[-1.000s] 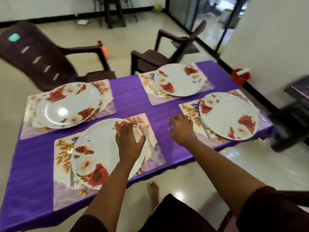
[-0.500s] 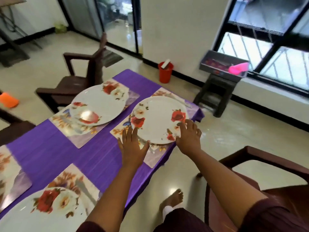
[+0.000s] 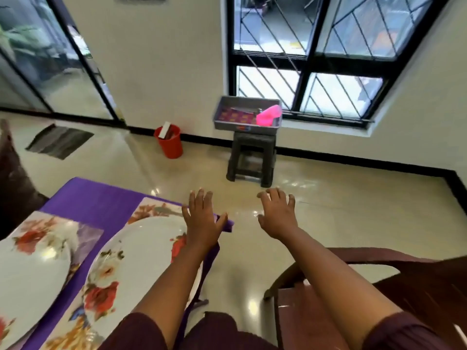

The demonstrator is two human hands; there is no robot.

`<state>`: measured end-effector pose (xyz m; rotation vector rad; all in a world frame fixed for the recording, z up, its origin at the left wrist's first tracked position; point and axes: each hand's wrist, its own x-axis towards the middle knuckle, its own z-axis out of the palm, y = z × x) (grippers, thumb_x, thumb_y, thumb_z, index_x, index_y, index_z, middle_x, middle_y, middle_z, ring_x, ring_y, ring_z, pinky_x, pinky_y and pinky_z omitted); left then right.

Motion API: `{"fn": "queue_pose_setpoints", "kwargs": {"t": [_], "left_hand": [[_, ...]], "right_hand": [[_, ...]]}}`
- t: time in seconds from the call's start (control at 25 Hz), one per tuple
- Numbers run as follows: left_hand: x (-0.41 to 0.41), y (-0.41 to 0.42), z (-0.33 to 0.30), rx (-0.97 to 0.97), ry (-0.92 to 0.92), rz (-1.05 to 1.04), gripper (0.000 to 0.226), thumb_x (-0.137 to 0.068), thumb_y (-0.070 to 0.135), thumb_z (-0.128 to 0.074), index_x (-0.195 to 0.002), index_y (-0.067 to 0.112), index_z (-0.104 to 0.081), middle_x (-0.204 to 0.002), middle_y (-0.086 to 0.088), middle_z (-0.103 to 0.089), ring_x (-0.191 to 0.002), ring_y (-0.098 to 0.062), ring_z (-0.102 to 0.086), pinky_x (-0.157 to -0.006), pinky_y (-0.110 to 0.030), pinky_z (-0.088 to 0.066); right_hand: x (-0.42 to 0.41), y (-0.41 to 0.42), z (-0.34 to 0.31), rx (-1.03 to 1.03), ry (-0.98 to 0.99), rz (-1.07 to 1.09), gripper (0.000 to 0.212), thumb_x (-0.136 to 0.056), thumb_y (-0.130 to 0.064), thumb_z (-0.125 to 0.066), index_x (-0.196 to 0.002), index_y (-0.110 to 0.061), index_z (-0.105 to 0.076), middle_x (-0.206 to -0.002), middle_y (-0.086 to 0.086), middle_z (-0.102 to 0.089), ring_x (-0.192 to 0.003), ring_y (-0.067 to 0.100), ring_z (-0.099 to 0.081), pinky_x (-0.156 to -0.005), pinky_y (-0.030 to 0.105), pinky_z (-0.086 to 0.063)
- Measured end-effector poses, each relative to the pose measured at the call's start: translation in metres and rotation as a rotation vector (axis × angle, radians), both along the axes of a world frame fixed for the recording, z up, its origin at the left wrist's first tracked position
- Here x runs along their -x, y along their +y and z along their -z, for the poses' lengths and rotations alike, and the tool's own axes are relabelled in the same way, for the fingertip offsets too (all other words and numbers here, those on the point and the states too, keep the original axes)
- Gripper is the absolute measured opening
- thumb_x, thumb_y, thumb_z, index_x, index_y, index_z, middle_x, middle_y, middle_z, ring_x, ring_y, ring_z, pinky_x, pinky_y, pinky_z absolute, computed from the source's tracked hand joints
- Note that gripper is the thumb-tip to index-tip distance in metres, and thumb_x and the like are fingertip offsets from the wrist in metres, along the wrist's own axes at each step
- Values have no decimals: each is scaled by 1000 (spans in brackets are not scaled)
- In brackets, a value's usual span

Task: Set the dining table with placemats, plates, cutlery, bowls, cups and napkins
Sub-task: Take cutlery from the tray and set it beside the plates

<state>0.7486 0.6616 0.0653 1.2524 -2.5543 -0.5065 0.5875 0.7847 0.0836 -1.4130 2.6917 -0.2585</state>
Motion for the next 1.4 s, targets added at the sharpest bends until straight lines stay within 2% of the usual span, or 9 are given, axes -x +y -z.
{"fn": "queue_pose_setpoints", "kwargs": {"t": [0.32,0.68,0.8,0.92,1.08,1.24,1.4], "left_hand": [[151,-55,11,-52,-63,124,78,-94,56,-46,-155,24,-9,-163,-6,-2,-149,-28,9,-117,-54,-4],[374,-162,46,-151,-127,128,78,-93,56,-48,-154,21,-14,-163,-7,-5,-150,-27,6,-117,-55,-5],[465,-212,44,-157,-141,127,77,-94,54,-48,-154,20,-15,-163,-7,-7,-150,-26,6,-118,-55,-5],[540,-261,37,-134,-127,154,75,-93,52,-50,-153,19,-18,-162,-8,-11,-150,-26,2,-117,-54,-3],[582,-308,33,-147,-111,193,72,-94,50,-51,-152,19,-21,-162,-8,-10,-150,-25,3,-118,-52,-2],[594,-347,35,-194,-111,185,67,-94,48,-52,-150,21,-27,-161,-7,-16,-150,-24,-3,-119,-51,-8],[608,-383,44,-279,-170,172,64,-93,49,-53,-147,22,-33,-159,-5,-23,-148,-24,-11,-119,-49,-15]], "right_hand": [[128,-23,5,27,-52,166,55,-90,-29,-59,-139,-26,-35,-149,4,-29,-147,30,-8,-116,52,-9],[315,-135,19,-7,-167,190,52,-91,-31,-58,-139,-27,-38,-148,3,-33,-148,28,-7,-119,49,-7],[396,-188,22,-49,-197,176,51,-91,-35,-58,-138,-27,-39,-147,3,-36,-148,27,-9,-119,50,-10],[475,-238,21,-50,-216,164,48,-89,-37,-60,-134,-27,-44,-143,2,-41,-145,26,-19,-117,47,-17],[544,-282,14,15,-250,180,44,-88,-36,-62,-129,-26,-49,-133,1,-48,-130,23,-37,-107,41,-32],[587,-319,11,91,-390,244,45,-89,-30,-64,-131,-21,-51,-133,3,-50,-123,24,-45,-104,40,-39],[623,-362,16,54,-439,271,42,-88,-30,-66,-126,-18,-54,-129,6,-54,-118,25,-51,-100,41,-44]]}}
